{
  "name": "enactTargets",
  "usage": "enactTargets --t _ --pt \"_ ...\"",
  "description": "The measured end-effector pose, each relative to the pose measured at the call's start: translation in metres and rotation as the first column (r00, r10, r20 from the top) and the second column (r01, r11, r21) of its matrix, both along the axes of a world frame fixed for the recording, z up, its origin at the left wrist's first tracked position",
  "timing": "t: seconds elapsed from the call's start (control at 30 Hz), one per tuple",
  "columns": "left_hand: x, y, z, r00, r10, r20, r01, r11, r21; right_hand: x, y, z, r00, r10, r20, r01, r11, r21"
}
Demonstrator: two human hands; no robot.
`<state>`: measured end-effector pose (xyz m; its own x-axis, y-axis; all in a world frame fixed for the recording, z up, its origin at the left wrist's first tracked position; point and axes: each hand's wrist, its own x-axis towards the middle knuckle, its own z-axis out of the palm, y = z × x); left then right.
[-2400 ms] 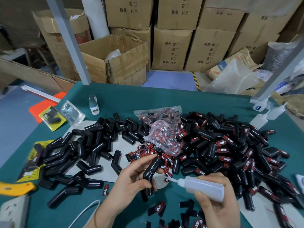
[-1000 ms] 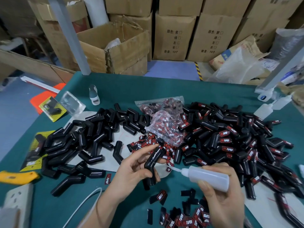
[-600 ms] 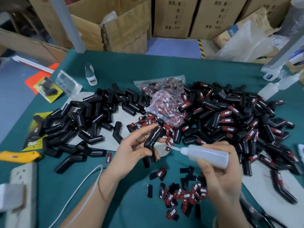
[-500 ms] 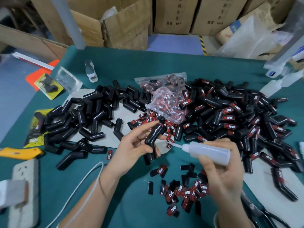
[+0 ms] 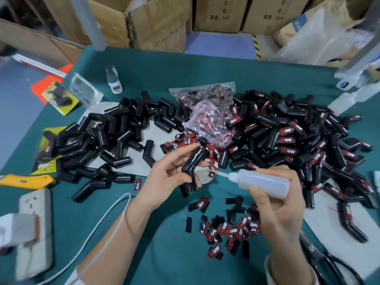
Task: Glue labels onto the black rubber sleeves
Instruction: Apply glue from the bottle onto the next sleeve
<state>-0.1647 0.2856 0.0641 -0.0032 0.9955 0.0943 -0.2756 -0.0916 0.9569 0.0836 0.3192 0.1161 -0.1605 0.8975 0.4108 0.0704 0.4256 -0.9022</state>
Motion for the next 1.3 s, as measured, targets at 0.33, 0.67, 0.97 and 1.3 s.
enactTargets --t 0.33,0.67,0.97,1.3 --pt "-0.0009 -0.0012 -0.0017 1.000 -0.011 -0.010 0.011 1.000 0.023 -0.0023 0.0015 0.0021 1.000 0.011 -0.007 -0.010 0.999 0.032" --pt "-0.0023 -0.0015 -0.0074 1.000 -0.018 0.010 0.018 0.999 0.036 -0.0030 -0.0001 0.0052 1.000 0.008 0.002 -0.008 0.999 0.034" --pt "-0.0030 -0.0019 -0.0074 1.000 -0.025 0.014 0.025 0.999 0.029 -0.0037 -0.0012 0.0064 1.000 -0.012 0.019 0.011 0.999 0.034" --pt "-0.0036 -0.0015 -0.0072 0.999 -0.038 -0.009 0.038 0.999 0.018 -0.0029 -0.0022 0.0090 1.000 -0.014 0.016 0.015 0.999 -0.029"
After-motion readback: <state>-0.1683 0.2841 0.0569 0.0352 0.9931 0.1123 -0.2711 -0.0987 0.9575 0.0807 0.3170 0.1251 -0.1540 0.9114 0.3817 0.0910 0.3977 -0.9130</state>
